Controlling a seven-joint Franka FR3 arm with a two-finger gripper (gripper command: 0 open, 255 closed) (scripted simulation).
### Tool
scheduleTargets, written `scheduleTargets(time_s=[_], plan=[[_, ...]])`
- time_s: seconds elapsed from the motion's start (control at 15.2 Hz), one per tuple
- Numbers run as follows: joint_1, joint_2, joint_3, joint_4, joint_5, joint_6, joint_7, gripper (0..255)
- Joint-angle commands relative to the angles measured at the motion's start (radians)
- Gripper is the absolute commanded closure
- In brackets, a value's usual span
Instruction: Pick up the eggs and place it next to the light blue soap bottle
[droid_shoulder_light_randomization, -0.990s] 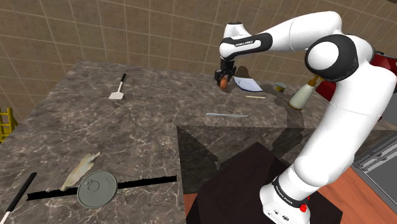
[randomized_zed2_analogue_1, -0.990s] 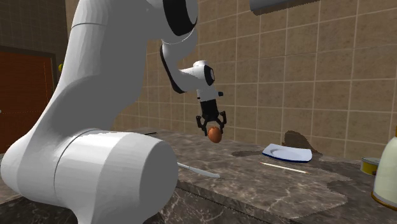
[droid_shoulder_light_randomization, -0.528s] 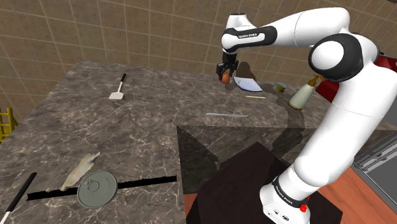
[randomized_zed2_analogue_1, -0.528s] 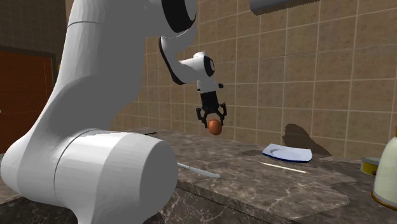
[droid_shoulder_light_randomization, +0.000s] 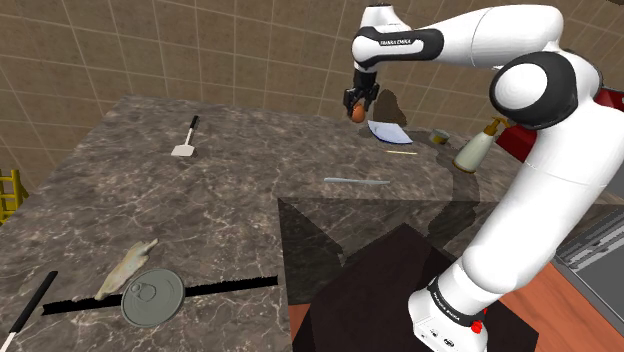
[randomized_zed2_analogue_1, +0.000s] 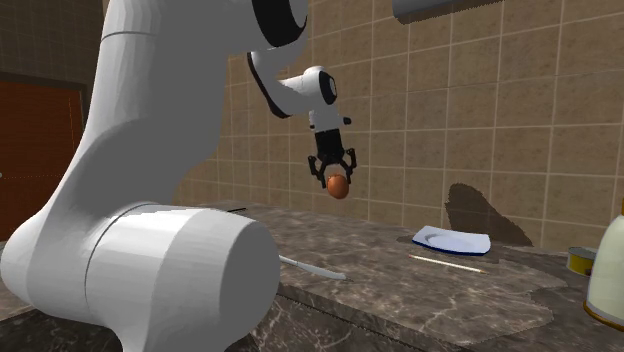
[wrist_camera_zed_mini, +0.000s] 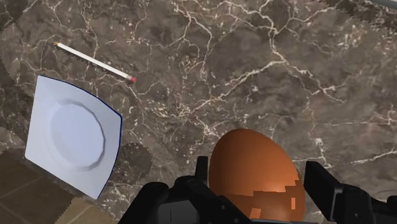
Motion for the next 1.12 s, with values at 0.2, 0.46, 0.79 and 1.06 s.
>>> scheduleTargets(time_s=[0.2, 0.46, 0.79, 1.06], plan=[[0.001, 0.000, 0.001, 0.066, 0.004, -0.066, -0.011, 255], [0.002, 0.000, 0.001, 0.120, 0.006, -0.119, -0.020, 255], [0.003, 0.006, 0.001, 0.196, 0.008, -0.187, -0.032, 255], [0.003, 0.016, 0.001, 0.264, 0.010, -0.244, -0.042, 255]])
